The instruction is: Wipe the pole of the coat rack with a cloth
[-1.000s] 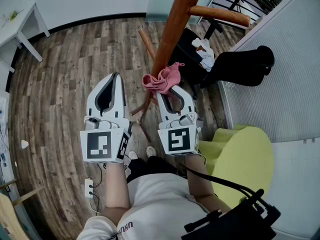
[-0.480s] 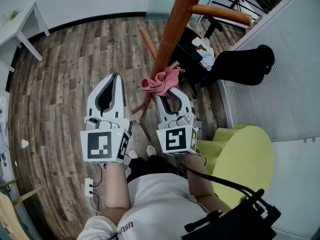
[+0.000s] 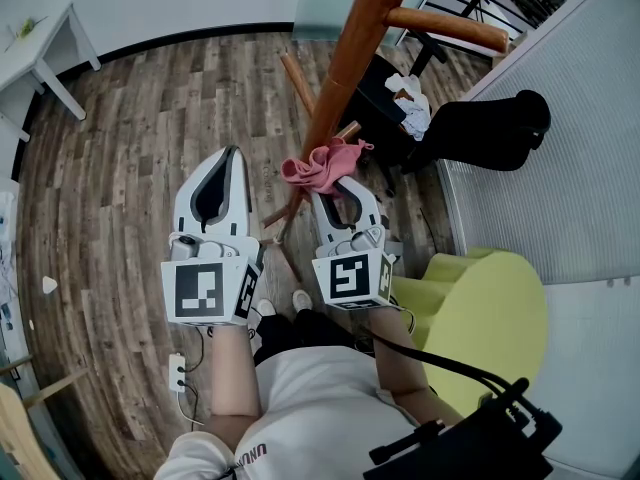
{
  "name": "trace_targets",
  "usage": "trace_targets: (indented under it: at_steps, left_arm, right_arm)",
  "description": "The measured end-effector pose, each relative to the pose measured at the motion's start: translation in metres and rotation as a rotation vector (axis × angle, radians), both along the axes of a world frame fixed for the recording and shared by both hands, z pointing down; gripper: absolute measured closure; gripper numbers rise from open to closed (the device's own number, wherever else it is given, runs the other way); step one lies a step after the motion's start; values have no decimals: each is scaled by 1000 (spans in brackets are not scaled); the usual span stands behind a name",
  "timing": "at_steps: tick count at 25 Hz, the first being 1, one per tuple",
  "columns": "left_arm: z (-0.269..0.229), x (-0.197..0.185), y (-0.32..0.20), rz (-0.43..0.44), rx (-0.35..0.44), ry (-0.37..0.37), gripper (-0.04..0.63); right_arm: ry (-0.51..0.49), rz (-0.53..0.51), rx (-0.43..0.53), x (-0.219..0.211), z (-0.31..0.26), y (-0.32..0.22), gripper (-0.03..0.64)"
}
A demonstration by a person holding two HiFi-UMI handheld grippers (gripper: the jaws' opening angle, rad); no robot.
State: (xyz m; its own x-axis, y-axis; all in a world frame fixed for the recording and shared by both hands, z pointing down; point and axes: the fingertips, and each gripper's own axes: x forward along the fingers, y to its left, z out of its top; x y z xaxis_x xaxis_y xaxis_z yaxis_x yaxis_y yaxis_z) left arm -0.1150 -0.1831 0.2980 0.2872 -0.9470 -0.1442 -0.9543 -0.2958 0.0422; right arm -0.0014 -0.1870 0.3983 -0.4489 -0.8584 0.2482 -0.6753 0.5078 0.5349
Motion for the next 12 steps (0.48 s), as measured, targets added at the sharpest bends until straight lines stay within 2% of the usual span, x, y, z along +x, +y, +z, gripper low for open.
trace_targets:
  at_steps: [12]
  left_arm:
    - [2, -1, 0, -2, -7, 1, 585]
  right_arm:
    - [42, -8, -3, -1, 9, 0, 538]
